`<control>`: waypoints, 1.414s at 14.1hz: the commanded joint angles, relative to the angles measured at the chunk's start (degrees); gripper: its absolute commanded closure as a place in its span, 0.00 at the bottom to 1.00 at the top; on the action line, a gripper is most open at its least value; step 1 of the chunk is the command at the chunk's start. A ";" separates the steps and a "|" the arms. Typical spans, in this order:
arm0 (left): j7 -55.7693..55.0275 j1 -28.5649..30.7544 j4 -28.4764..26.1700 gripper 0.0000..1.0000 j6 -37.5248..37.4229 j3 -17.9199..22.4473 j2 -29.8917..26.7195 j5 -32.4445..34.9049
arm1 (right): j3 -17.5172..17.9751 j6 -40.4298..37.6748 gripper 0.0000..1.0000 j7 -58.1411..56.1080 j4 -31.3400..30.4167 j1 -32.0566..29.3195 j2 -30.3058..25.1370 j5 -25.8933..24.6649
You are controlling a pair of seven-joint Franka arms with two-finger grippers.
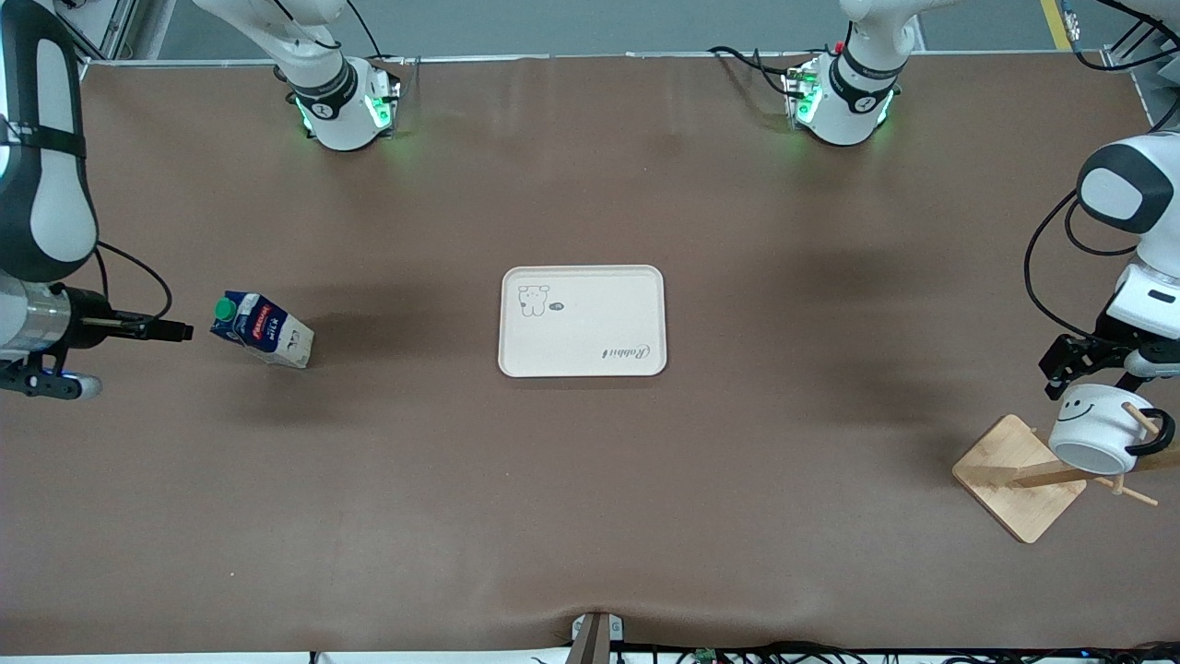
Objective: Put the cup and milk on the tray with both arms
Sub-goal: 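Grasp the milk carton with the right gripper while the left gripper grasps the mug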
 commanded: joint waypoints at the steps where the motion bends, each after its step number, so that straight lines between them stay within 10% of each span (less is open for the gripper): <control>1: 1.87 0.07 1.13 0.24 0.58 -0.42 0.83 -2.16 | 0.46 5.09 0.00 1.10 -7.23 -0.09 -4.21 3.37; 11: 3.63 0.07 1.39 0.97 0.58 -0.42 0.91 -2.25 | 0.64 11.53 0.00 9.89 -20.00 2.55 -11.79 5.85; 20: 3.54 0.07 2.18 1.00 -3.63 -4.90 -2.42 -2.52 | 0.64 26.82 0.00 9.63 -32.66 3.43 -16.10 5.85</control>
